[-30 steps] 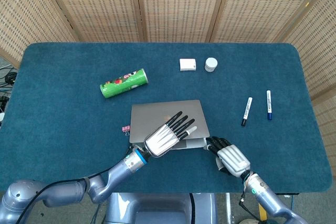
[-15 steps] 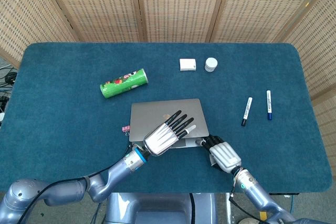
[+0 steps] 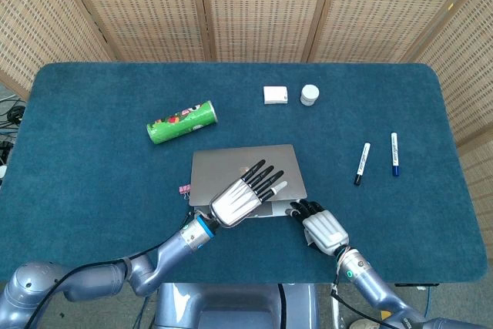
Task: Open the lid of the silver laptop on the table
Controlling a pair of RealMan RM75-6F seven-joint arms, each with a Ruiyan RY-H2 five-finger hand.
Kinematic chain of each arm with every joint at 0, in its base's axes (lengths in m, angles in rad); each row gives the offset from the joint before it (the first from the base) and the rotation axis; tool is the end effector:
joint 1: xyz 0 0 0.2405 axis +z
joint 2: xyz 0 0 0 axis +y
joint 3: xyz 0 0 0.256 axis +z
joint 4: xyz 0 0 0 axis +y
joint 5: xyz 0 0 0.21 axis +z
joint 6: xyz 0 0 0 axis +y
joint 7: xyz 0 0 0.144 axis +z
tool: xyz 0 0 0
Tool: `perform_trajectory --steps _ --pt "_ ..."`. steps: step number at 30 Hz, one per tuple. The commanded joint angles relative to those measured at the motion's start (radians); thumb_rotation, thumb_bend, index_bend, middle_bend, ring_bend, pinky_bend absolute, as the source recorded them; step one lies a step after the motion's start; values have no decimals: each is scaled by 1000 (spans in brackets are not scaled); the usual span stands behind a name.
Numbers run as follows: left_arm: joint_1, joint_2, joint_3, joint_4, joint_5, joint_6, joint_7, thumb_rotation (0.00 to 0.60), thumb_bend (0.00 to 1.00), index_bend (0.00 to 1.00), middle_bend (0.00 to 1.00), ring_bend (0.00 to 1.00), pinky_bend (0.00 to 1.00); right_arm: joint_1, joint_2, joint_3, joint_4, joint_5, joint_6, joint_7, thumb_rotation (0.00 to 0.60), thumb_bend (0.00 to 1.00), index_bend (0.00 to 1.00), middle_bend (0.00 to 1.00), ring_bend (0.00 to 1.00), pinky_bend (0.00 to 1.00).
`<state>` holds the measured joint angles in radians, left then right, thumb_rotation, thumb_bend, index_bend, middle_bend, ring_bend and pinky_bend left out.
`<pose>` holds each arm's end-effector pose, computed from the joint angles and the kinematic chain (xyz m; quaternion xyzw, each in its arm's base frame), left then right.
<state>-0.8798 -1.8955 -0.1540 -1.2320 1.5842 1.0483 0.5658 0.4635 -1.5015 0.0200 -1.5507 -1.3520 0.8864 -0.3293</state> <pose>-0.0341 0.2988 -0.1019 -0.8245 -0.0639 -0.4454 0.3431 -0.2225 -0.2397 -0.0372 0.7939 -0.4116 0.2742 0.3537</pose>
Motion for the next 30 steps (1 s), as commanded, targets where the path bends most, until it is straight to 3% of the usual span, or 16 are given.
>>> perform_trajectory --steps 1,30 --pt "0 7 -4 -2 -7 2 5 600 420 0 0 0 0 5 9 -6 -9 21 -5 -21 600 956 115 151 59 122" --pt "-8 149 -143 26 -177 16 81 600 419 0 0 0 0 21 17 -31 2 36 14 -16 600 956 115 152 59 122"
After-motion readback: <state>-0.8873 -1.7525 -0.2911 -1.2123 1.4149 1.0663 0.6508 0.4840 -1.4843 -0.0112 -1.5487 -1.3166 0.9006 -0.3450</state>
